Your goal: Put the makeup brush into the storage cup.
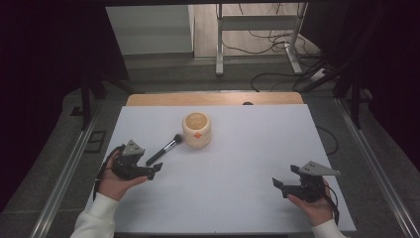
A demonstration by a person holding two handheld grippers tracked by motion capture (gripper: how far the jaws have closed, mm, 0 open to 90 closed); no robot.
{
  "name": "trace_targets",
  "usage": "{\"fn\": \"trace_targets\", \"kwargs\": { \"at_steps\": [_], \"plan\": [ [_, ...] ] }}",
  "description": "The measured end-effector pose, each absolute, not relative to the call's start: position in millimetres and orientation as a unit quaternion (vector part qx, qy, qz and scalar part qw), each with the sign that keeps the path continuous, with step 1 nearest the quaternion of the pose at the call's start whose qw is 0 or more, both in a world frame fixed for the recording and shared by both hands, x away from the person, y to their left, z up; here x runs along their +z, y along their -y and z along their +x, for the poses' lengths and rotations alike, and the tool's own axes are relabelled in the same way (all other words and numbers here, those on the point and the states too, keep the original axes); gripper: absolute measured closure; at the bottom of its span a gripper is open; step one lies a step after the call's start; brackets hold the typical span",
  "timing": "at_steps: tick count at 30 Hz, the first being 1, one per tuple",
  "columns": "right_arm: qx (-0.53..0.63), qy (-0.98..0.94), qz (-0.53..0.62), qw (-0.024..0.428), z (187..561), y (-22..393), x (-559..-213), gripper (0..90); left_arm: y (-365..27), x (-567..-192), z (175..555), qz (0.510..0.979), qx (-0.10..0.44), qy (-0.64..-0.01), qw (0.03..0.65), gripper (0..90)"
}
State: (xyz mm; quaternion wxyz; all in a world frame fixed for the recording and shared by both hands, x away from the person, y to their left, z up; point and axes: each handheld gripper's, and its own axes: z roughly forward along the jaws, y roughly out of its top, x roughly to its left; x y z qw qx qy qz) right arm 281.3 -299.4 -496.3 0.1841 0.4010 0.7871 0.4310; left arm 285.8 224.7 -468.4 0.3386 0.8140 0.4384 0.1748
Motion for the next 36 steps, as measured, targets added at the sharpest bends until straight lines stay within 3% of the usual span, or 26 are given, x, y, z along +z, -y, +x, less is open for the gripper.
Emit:
{"fn": "trace_targets", "kwargs": {
  "at_steps": [36],
  "plan": [
    [0.429,-0.785,0.403,0.193,282,301,-496,11.7,-197,-464,328,0.849,0.178,-0.400,0.298,15.2]
  ]
}}
